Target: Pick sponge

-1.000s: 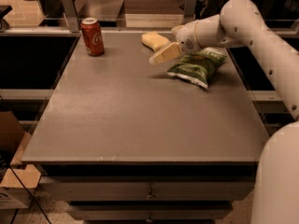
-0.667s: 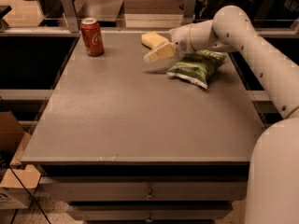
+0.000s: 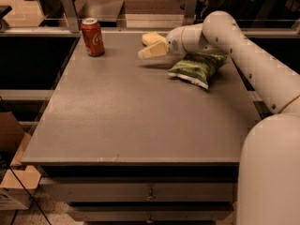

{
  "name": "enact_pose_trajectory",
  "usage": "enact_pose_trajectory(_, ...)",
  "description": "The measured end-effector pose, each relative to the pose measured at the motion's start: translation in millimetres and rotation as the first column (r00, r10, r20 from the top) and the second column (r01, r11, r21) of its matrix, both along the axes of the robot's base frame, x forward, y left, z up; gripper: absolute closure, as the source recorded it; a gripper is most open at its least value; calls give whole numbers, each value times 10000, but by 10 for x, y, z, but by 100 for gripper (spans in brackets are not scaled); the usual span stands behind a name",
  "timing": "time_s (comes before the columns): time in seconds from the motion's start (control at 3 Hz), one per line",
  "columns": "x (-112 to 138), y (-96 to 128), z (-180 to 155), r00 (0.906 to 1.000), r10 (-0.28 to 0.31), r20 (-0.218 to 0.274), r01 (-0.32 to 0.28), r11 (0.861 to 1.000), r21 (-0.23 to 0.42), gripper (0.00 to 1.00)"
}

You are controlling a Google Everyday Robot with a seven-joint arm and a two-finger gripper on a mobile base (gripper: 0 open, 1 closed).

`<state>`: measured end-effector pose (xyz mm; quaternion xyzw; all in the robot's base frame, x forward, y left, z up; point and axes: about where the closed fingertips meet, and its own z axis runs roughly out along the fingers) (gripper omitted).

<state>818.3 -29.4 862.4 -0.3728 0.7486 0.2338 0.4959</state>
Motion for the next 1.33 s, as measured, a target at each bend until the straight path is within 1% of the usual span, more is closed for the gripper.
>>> enact_pose_trajectory(0.33, 108, -2, -115, 9977, -461, -489, 480, 9981, 398, 17)
enact_pose_trajectory(0.67, 184, -8, -170, 9947, -698, -760, 737, 9960, 508, 40)
enact_pose_trajectory(1.0, 211, -58, -97, 9945, -816, -650, 855, 9945, 604, 63)
enact_pose_trajectory(1.33, 187, -74, 101, 9973, -706, -214, 719, 9951, 675, 87)
